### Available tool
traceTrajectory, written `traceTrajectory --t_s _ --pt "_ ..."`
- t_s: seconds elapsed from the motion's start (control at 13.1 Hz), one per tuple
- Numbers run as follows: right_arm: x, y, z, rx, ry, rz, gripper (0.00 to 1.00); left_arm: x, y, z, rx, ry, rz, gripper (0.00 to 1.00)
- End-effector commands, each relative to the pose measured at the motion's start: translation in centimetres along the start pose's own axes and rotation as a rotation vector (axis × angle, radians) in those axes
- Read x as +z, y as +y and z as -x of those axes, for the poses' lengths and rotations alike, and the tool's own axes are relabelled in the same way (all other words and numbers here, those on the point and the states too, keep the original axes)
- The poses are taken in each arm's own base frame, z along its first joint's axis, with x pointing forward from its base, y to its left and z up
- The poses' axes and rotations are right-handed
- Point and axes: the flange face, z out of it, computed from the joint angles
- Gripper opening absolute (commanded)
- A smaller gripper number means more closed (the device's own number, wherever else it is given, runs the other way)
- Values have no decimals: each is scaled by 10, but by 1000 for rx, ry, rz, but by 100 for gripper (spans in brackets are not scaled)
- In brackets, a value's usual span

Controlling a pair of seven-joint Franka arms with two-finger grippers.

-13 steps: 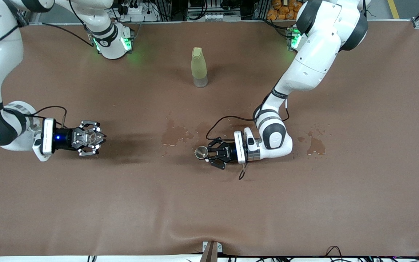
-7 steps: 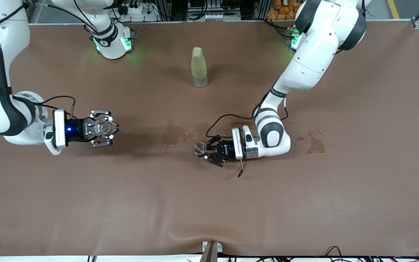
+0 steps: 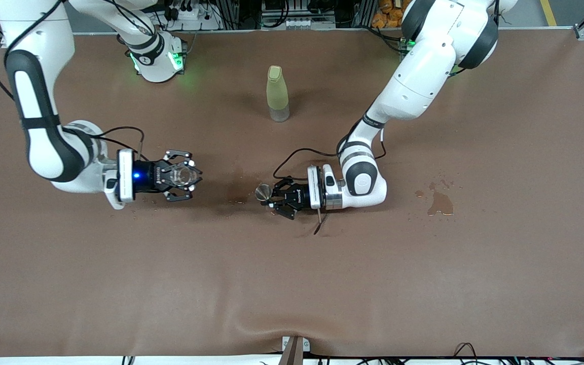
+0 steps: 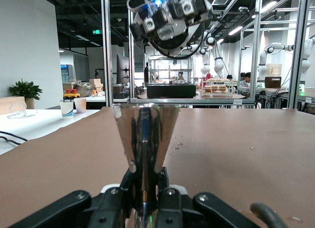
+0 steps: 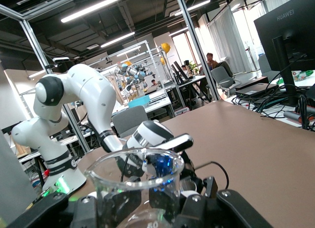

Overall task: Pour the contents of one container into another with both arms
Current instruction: 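Bring the beaker above the jigger while the left gripper moves the jigger under it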

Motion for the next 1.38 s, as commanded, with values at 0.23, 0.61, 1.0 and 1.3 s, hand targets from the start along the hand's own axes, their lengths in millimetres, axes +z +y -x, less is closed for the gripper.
traceTrajectory --t_s 0.23,0.61,1.0,1.3 --pt "57 -17 11 -35 49 90 0 4 10 16 -6 14 -19 0" --pt "115 -25 29 -48 104 136 0 14 24 33 7 124 -43 0" --pt "157 -31 61 -54 147 182 0 14 23 32 2 125 -40 0" --pt "166 -32 80 -58 140 191 0 13 22 30 3 127 -42 0"
